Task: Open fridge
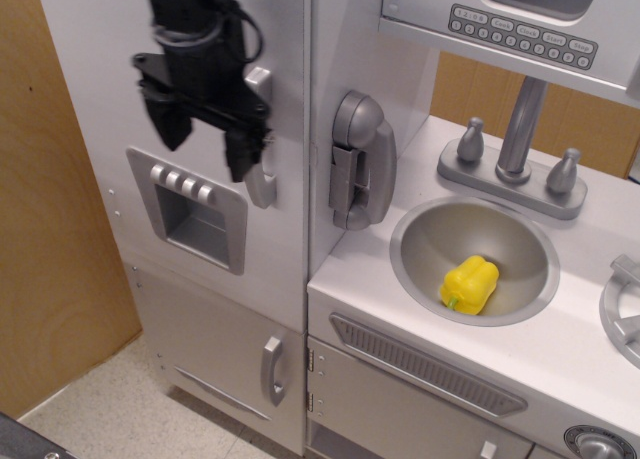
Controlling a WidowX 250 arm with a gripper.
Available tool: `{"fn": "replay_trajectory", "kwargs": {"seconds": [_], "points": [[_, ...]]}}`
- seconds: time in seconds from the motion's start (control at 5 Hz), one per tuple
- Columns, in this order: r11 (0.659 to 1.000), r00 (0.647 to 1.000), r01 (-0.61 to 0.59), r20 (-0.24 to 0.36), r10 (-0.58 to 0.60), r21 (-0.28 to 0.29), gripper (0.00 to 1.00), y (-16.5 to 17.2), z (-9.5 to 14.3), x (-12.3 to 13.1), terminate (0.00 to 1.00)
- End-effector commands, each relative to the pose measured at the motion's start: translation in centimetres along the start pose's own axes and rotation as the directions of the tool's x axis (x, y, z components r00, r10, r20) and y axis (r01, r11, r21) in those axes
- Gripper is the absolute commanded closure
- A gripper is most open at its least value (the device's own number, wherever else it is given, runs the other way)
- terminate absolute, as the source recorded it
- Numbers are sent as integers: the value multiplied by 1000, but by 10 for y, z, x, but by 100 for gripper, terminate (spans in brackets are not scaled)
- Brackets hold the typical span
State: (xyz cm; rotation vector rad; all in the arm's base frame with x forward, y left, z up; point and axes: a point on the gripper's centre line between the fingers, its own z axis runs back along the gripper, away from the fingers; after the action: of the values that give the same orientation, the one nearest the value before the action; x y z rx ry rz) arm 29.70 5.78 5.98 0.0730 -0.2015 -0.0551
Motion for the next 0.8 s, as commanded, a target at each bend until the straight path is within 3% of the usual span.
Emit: {"fn": "replay_trajectory", "kwargs": {"seconds": [0.0,0.2,0.4,0.6], "points": [[999,995,-32,92,32,6,0,6,5,37,0],[1000,989,-13,148,13,0,0,7,3,43,0],[1000,983,-10,184,14,-23,100,6,3,43,0],[998,985,-7,173,17,-60,100,6,8,41,0]]}}
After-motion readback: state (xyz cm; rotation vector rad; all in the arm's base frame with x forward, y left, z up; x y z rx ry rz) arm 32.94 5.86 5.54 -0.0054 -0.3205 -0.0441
